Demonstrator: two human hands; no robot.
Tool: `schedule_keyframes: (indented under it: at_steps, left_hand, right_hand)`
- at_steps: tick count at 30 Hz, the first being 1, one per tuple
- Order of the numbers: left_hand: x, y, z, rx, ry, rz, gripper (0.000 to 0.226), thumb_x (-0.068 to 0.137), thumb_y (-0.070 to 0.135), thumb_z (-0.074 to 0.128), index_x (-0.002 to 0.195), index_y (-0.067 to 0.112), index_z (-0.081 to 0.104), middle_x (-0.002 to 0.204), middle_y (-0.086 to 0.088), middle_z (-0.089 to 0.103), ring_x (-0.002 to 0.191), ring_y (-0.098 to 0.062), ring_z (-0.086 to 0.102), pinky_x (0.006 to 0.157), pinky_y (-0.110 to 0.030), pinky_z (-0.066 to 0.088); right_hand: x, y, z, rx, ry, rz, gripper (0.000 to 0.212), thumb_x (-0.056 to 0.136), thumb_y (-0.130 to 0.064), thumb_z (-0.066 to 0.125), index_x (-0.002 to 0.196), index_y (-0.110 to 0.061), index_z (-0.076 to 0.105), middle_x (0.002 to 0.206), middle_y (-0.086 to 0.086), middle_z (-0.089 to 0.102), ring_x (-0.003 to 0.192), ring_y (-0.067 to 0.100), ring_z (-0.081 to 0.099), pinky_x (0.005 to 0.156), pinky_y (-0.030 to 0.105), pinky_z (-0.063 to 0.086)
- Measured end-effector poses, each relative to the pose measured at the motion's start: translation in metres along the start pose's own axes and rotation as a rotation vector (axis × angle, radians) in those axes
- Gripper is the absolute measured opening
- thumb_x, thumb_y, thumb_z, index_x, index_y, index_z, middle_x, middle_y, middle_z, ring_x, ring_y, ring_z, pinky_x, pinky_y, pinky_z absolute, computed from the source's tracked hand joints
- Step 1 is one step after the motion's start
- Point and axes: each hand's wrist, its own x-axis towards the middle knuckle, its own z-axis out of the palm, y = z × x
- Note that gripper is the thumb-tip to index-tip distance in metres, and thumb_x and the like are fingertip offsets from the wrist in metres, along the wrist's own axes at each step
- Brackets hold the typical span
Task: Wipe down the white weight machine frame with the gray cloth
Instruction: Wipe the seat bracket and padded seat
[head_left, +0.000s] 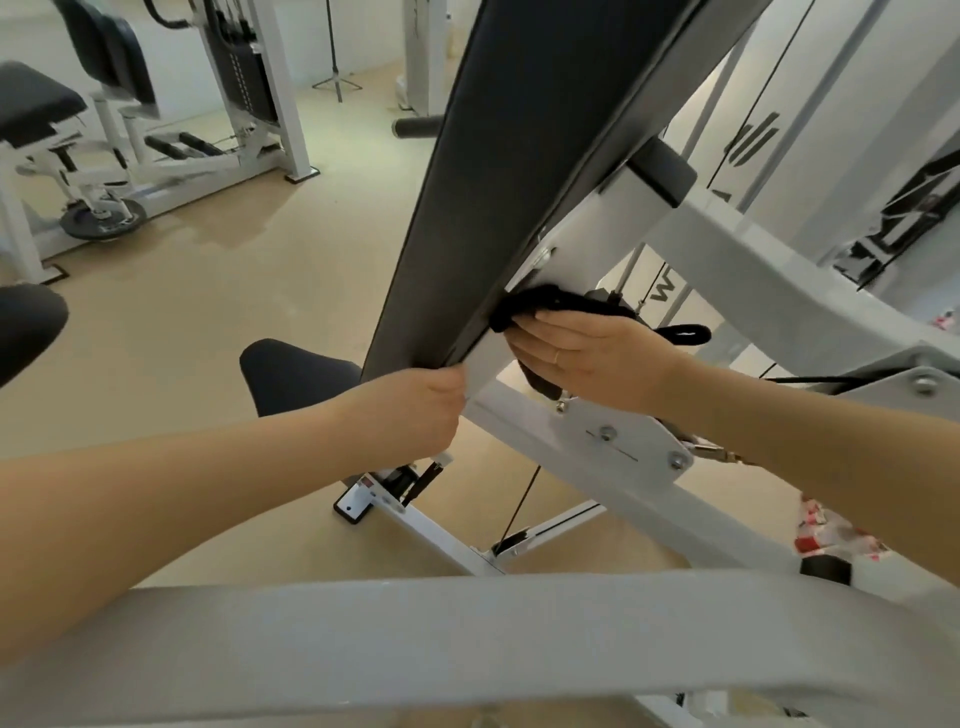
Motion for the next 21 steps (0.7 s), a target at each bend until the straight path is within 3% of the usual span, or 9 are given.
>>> schedule_keyframes:
  at_steps: [2, 5, 8, 14, 18, 21]
  left_hand:
    - [0.006, 0.002, 0.005, -0.074, -0.109, 0.061, 0.017, 0.092, 0.010, 0.049, 0.106, 0.010, 0.060, 0.111, -0.004, 0.061, 0.109, -0.024, 0.052, 0.108, -0.038, 0.024]
    - [0.005, -0.001, 0.005, -0.147, -0.108, 0.063, 0.019, 0.093, 0.008, 0.049, 0.108, 0.004, 0.058, 0.112, -0.008, 0.060, 0.109, -0.027, 0.051, 0.109, -0.039, 0.021]
    - [0.002, -0.002, 0.006, -0.155, -0.065, 0.039, 0.018, 0.091, 0.010, 0.052, 0.107, 0.005, 0.059, 0.110, -0.008, 0.061, 0.106, -0.027, 0.053, 0.109, -0.040, 0.022]
    - [0.004, 0.000, 0.008, -0.230, -0.020, 0.042, 0.022, 0.091, 0.009, 0.053, 0.111, 0.003, 0.056, 0.112, -0.011, 0.059, 0.105, -0.028, 0.052, 0.106, -0.040, 0.027]
    - [0.006, -0.006, -0.008, -0.338, 0.002, -0.029, 0.030, 0.094, 0.012, 0.048, 0.121, -0.002, 0.047, 0.124, -0.018, 0.048, 0.117, -0.033, 0.042, 0.107, -0.045, 0.024]
    - [0.002, -0.018, -0.021, -0.178, 0.178, -0.081, 0.030, 0.091, 0.019, 0.053, 0.117, 0.003, 0.055, 0.118, -0.015, 0.057, 0.116, -0.032, 0.047, 0.111, -0.048, 0.021]
  right_hand:
    - [-0.022, 0.021, -0.009, -0.061, 0.051, 0.143, 0.044, 0.090, -0.006, 0.046, 0.132, -0.016, 0.052, 0.134, 0.000, 0.054, 0.126, 0.015, 0.047, 0.111, 0.028, 0.025]
    - [-0.036, 0.036, -0.020, -0.071, 0.036, 0.255, 0.046, 0.093, -0.002, 0.034, 0.137, -0.012, 0.043, 0.139, 0.002, 0.049, 0.130, 0.017, 0.044, 0.111, 0.030, 0.024]
    - [-0.026, 0.025, -0.030, 0.064, -0.012, 0.340, 0.047, 0.092, -0.004, 0.029, 0.130, -0.015, 0.054, 0.132, 0.000, 0.056, 0.124, 0.015, 0.050, 0.107, 0.028, 0.031]
    - [-0.003, 0.002, -0.027, 0.000, -0.068, 0.081, 0.071, 0.083, 0.008, 0.012, 0.124, -0.024, 0.060, 0.131, -0.008, 0.056, 0.125, 0.009, 0.048, 0.107, 0.023, 0.031]
    - [-0.025, 0.033, -0.026, 0.015, 0.022, 0.211, 0.050, 0.088, 0.004, 0.034, 0.127, -0.018, 0.057, 0.131, -0.003, 0.057, 0.124, 0.013, 0.050, 0.107, 0.026, 0.032]
    - [-0.046, 0.053, -0.032, 0.009, 0.128, 0.423, 0.044, 0.092, -0.003, 0.049, 0.134, -0.015, 0.048, 0.137, 0.000, 0.051, 0.127, 0.017, 0.047, 0.107, 0.031, 0.034]
